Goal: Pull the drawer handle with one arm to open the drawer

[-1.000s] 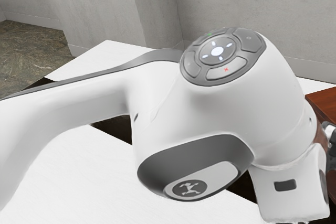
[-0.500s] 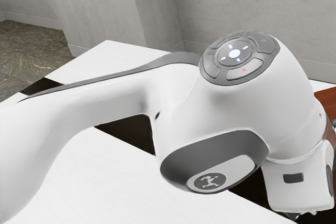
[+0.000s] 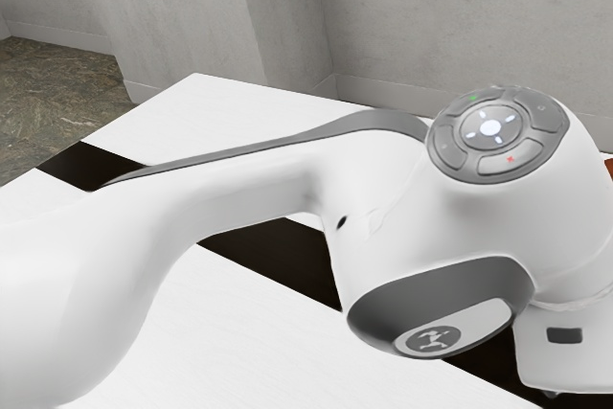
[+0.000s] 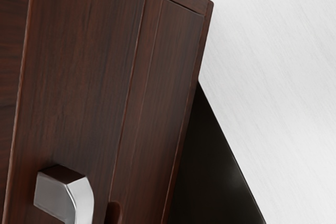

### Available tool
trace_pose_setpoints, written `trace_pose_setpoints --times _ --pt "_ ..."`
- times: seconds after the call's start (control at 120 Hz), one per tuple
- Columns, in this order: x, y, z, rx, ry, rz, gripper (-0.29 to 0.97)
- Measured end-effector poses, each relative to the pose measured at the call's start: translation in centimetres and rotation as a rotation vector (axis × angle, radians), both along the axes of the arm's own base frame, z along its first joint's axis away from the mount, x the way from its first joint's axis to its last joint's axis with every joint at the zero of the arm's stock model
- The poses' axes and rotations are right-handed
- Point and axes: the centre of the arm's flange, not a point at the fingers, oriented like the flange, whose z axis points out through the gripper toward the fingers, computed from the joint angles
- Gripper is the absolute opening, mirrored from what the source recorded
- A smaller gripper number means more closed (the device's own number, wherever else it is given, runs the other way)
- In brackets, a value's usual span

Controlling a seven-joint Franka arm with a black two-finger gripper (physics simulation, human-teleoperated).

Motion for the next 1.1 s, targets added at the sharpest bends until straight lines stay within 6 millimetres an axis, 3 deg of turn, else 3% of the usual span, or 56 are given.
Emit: trace_pose_setpoints --times 0.333,1.1 --pt "0.7 0.6 -0.1 0.030 -0.017 -0.016 0.68" --pt "4.4 1.8 -3.5 0.054 -0.010 -0.011 0.68"
